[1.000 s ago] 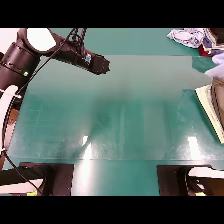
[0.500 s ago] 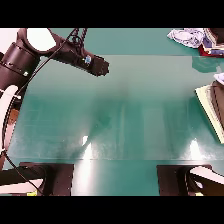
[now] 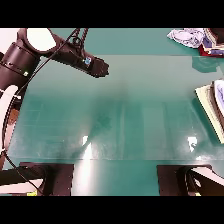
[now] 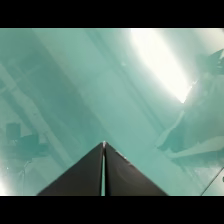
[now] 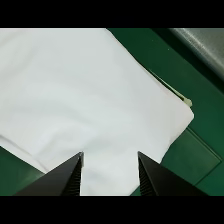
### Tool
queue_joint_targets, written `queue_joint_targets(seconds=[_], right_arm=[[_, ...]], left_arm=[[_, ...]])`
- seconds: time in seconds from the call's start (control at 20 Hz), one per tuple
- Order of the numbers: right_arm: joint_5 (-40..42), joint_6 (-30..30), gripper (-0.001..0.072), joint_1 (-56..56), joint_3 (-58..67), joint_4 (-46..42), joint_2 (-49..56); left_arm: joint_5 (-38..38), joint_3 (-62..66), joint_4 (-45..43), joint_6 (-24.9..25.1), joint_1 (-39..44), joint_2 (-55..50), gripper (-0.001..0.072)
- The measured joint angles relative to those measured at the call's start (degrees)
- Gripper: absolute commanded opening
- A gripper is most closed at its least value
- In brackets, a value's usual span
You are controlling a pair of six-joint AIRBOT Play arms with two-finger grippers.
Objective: Fold the shirts.
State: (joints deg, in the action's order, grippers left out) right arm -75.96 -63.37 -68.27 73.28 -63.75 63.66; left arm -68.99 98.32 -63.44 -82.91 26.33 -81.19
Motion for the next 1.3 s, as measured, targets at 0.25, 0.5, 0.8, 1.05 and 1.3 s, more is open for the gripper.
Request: queue_joint_targets(seconds=[0.25, 0.5, 0.8, 1.05, 1.3], right_arm=[[0.11, 0.0, 0.0412, 5.75, 0.17, 8.96, -0.52], [1.22, 0.0, 0.0404, 26.71, 0.24, 17.49, -0.59], [6.64, 0.02, 0.0109, 53.9, 0.24, 19.63, -0.59], [11.58, 0.02, 0.001, 66.03, 0.24, 20.0, -0.59], [12.68, 0.04, 0.001, 68.67, 0.24, 20.09, -0.59]], left_arm=[[0.22, 0.0, 0.0, 0.0, 0.0, 0.0, 0.0023], [0.81, 0.0, 0.0, -0.02, 0.0, 0.0, 0.0023], [1.01, 0.0, 0.0, -0.02, 0.0, 0.0, 0.0023], [1.05, 0.0, 0.0, -0.04, 0.0, 0.0, 0.0023], [1.07, 0.0, 0.0, -0.04, 0.0, 0.0, 0.0023]])
